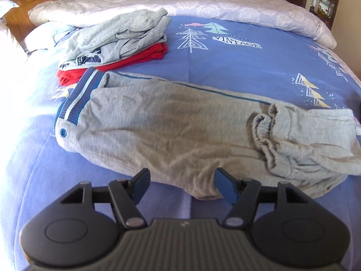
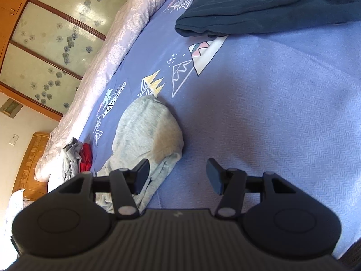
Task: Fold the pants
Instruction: 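Open the left gripper and withdraw from the folded sweatpants, then grasp the folded grey sweatpants with the left gripper while the right gripper grips the other end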
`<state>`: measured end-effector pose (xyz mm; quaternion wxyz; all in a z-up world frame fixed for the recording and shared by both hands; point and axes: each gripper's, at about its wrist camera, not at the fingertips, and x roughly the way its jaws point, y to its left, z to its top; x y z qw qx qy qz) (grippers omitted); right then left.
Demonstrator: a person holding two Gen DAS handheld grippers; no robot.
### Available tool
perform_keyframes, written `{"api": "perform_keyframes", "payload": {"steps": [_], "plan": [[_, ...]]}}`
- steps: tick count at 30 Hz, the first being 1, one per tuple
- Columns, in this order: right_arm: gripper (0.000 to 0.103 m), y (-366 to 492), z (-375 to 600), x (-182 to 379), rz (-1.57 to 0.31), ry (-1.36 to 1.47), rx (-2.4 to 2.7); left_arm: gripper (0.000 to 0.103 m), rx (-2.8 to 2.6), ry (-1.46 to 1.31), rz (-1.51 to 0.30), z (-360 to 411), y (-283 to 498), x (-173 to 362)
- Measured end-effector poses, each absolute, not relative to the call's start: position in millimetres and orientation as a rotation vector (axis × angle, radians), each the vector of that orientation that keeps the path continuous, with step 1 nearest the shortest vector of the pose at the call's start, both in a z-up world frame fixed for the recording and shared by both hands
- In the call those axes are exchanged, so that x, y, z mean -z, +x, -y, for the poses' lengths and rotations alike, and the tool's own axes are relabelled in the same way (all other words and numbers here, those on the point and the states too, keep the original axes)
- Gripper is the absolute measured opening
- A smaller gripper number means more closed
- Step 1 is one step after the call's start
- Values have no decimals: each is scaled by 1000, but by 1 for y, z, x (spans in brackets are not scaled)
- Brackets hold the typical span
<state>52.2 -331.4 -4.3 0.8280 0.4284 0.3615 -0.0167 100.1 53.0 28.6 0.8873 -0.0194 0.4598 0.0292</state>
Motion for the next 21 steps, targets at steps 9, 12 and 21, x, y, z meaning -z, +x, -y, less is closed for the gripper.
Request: {"api": "perform_keyframes", "payload": {"steps": [9, 12, 21], "plan": [[60, 59, 326, 16, -780, 936, -2, 67, -68, -78, -1012, -62, 108, -10], [61, 63, 324, 19, -783, 942, -5, 63, -53, -107, -1006, -66, 107, -16], [62, 83, 323, 29, -764, 966, -16, 63, 146, -172, -887, -38, 114, -77]]}}
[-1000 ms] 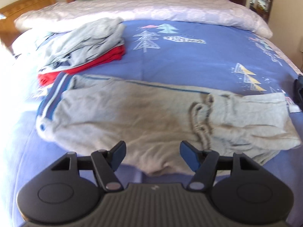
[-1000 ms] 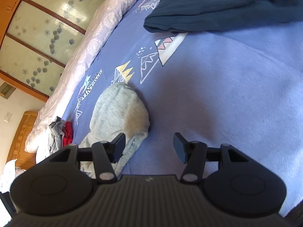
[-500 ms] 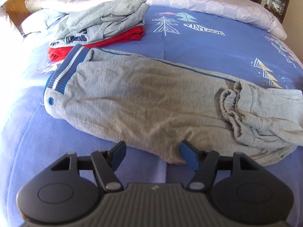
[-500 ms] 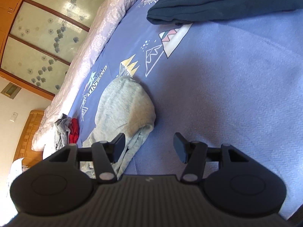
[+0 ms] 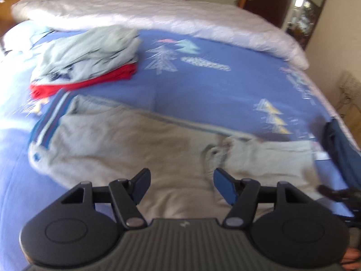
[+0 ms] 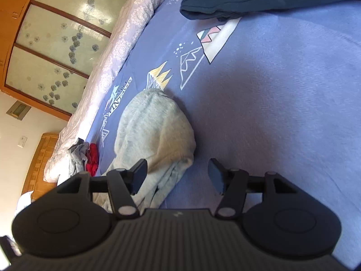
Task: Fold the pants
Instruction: 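Grasp the folded grey sweatpants with the left gripper while the right gripper grips the other end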
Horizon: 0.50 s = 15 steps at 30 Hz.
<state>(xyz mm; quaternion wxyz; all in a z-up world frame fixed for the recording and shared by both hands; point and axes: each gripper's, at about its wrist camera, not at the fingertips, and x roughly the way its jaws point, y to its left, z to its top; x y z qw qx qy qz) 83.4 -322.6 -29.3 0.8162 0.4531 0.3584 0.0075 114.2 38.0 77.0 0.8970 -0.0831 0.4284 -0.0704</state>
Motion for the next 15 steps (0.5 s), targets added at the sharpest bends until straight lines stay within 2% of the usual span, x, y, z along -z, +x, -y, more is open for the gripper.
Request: {"api": "perform_keyframes", "payload": {"steps": [2, 3, 4, 6, 7, 11, 13, 15], "plan": [[59, 91, 322, 35, -749, 978, -17, 63, 217, -161, -886, -17, 121, -85], [52, 95, 320, 35, -744, 975, -27, 64, 254, -151, -888, -6, 125, -88], [25, 100, 315, 35, -755, 955, -48, 65, 286, -141, -892, 7, 129, -91], [22, 102, 302, 26, -748, 872, -44, 68, 348, -125, -903, 31, 138, -96], [21, 99, 293, 16, -716, 802, -61, 74, 385, -124, -910, 42, 142, -99], [21, 83, 251, -23, -610, 485, -109, 78, 477, -105, -938, 82, 159, -106], [21, 75, 233, -34, -571, 359, -126, 86, 506, -83, -960, 98, 166, -108], [21, 70, 210, -43, -543, 215, -144, 88, 513, -76, -1004, 109, 171, -108]]}}
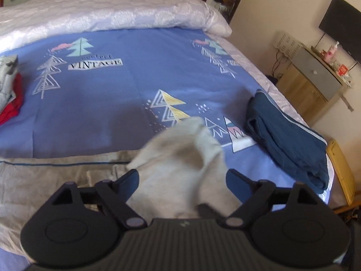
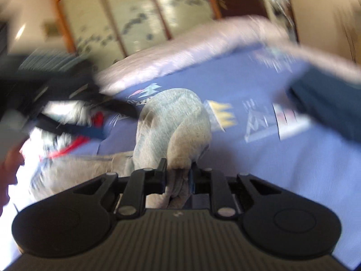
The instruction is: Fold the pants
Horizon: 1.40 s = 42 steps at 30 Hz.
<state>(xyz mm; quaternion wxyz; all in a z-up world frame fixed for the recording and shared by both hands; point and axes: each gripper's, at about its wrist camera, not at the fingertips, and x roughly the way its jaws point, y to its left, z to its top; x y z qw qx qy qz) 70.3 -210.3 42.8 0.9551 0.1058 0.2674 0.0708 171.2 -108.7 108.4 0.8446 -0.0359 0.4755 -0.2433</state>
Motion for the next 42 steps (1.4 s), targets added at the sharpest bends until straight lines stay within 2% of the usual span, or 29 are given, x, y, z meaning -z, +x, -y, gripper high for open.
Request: {"api": "perform_keyframes", "payload": {"steps": [3, 5, 6, 7, 9, 11, 12, 13, 14, 22, 34, 35, 36, 37, 39, 42], "plan": [[21, 62, 180, -50, -494, 46, -181, 88, 489, -48, -1050, 113, 177, -107], [21, 57, 160, -54, -458, -46, -204, 73, 440, -39, -1063, 106, 181, -104], [20, 51, 152, -56, -438, -86, -217, 46, 421, -45, -1068, 99, 183, -103], [20, 46, 143, -58, -420, -121, -232, 28, 411, -58, -1068, 89, 184, -102], [21, 41, 127, -59, -406, -173, -256, 19, 402, -104, -1061, 68, 186, -103], [27, 36, 118, -63, -391, -182, -275, 17, 402, -141, -1023, 41, 188, -111], [33, 34, 116, -67, -375, -170, -284, 17, 396, -150, -1004, 27, 188, -115], [52, 30, 116, -72, -360, -149, -294, 17, 385, -160, -987, 11, 190, -119], [63, 26, 117, -75, -345, -129, -302, 17, 376, -170, -974, -4, 192, -124], [63, 11, 113, -75, -419, -106, -351, 17, 248, -130, -918, -114, 202, -143], [63, 37, 104, -54, -571, -136, -378, 19, 50, -189, -1032, -234, 223, -68], [63, 39, 103, -52, -579, -139, -384, 22, 38, -195, -1041, -239, 223, -61], [63, 42, 103, -51, -589, -139, -394, 35, 20, -185, -1047, -241, 222, -55], [63, 46, 101, -51, -599, -133, -402, 60, -20, -154, -1041, -241, 220, -52], [63, 54, 95, -52, -598, -120, -416, 78, -79, -97, -1013, -241, 213, -51], [63, 63, 75, -57, -562, -147, -483, 78, -73, -133, -998, -244, 199, -59]]}}
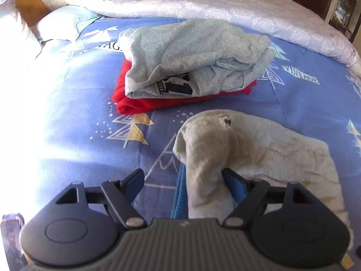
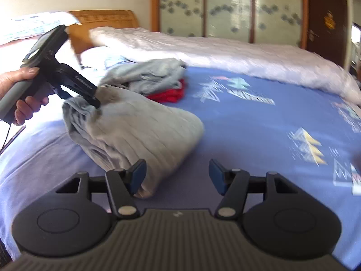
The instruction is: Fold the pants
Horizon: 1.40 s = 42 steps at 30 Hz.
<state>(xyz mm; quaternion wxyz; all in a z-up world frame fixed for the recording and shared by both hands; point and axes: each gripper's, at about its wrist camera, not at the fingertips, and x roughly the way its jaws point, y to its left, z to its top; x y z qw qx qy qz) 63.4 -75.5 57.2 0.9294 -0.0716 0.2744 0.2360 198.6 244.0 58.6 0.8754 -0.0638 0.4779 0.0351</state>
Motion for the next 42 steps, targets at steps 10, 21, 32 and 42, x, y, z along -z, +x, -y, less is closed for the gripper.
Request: {"api": "perform_keyframes", "payload": {"steps": [10, 21, 32, 42], "plan": [[18, 74, 18, -37, -575, -363, -570, 21, 32, -241, -1005, -242, 159, -61], [17, 70, -27, -15, -611, -494, -639, 23, -42, -144, -980, -268, 168, -35], [37, 92, 24, -69, -646, -63, -668, 42, -104, -81, -757, -249, 131, -107], [39, 197, 22, -43, -872, 192, -483, 42, -100, 92, -896, -188, 169, -45]]}}
